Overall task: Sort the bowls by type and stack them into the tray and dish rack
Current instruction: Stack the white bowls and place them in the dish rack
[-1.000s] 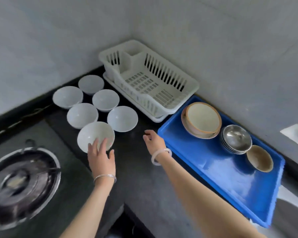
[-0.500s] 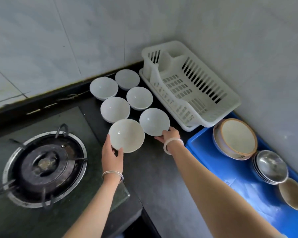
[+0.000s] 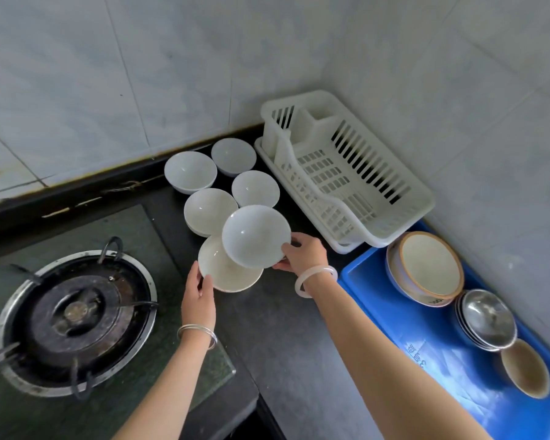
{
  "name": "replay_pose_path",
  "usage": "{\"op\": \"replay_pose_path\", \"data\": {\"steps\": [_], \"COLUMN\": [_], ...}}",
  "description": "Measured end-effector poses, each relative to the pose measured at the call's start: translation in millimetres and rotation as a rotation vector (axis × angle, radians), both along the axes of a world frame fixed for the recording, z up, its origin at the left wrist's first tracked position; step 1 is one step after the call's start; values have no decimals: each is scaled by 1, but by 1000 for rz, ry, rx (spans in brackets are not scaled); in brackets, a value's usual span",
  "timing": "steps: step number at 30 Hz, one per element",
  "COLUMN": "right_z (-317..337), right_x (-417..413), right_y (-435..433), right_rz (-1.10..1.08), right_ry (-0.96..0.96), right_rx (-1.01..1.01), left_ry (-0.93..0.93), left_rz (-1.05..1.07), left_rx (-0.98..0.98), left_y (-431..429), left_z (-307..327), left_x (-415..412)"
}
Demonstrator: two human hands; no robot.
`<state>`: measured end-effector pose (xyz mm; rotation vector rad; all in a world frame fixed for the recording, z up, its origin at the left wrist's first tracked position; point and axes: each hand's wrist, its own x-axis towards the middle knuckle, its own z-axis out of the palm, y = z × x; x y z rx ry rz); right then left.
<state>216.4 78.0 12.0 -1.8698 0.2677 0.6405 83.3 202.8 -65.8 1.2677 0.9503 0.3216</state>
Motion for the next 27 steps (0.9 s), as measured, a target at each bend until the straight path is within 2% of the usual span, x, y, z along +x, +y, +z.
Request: {"op": "replay_pose_path", "data": {"steps": [6,17,23,27], "right_z": [-4,-12,-24,-29], "right_x": [-14,-11,-6,-2], "right_y": [24,30,28,21], "right_rz": [159,282,273,224], "right_ry": [-2,-67,-11,180], "right_rx": [-206,-452,-440,-280], "left_ry": [-41,32,12,4], "left_rz": [25,-63,-50,-25], "left_rx": [-111,-57,-136,-231], "left_y": [12,23,26,29], "left_z": [2,-5,-3,2], "left_x": [5,9,9,11]}}
